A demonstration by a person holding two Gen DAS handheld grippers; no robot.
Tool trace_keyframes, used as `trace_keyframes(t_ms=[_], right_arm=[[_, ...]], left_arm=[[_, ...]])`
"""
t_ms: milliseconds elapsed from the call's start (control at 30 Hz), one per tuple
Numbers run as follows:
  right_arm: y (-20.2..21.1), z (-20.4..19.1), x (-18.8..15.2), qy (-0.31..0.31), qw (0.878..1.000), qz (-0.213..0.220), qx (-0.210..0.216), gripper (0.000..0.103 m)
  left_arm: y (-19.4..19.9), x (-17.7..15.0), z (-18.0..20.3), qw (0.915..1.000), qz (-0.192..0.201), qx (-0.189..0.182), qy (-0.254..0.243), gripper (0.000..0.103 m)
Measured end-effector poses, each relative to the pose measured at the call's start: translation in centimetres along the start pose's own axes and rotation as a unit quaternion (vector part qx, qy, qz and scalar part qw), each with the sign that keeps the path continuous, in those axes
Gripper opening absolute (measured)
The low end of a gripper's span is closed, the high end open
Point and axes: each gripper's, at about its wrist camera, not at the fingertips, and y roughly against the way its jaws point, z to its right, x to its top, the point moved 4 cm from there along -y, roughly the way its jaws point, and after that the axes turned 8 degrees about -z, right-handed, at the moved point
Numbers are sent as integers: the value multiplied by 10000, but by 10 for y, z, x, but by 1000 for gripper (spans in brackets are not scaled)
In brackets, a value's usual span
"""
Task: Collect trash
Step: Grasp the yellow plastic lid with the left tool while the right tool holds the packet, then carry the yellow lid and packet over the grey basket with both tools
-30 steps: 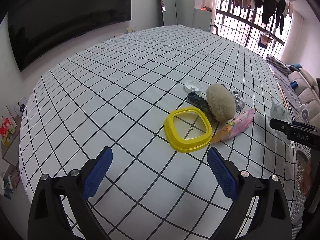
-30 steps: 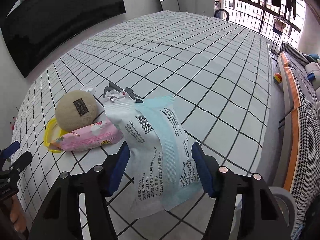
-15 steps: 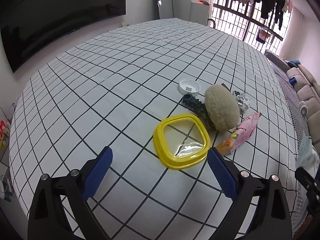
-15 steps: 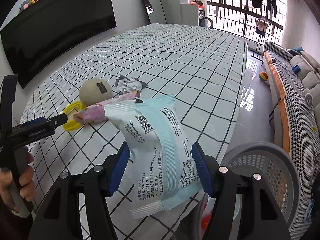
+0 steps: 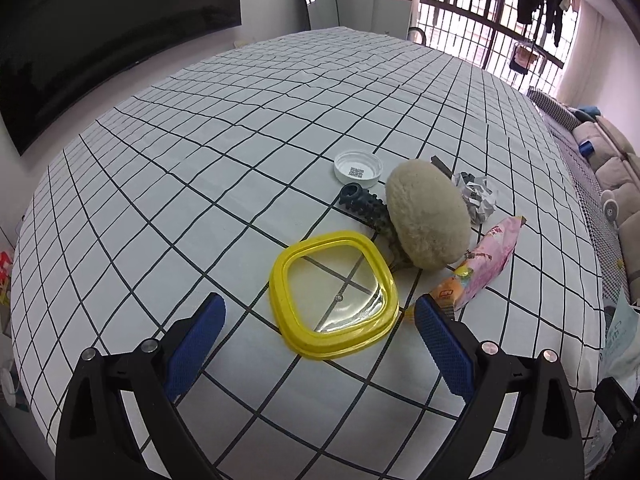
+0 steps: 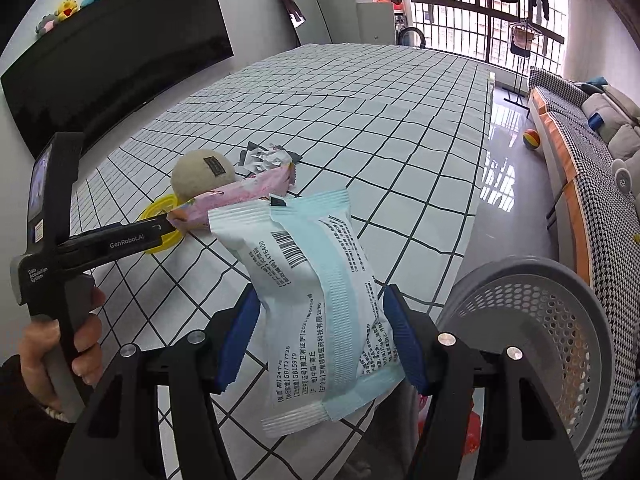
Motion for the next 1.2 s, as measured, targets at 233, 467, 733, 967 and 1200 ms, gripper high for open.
trace_keyframes(t_ms=[233,467,733,967,1200], right_arm=[[-3,-1,-3,9,10000,-60,64,62],[-5,3,-5,-68,9999,-95,68,62],[-2,6,-7,-145,9999,-61,70,62],[8,9,-10,-218,9997,56,-15,62],[29,17,-19,-352,9990,169,-215,62]], left_arm=[[-13,4,-6,9996,-194,-99,179,94],[-14,3,-4,9994,-213,-240,102,68],[6,-7,-14,10000,44,-43,51,68],[45,-21,-8,9988,456,-8,-177,68],[87,-36,22,9943,869,-323,-534,68]])
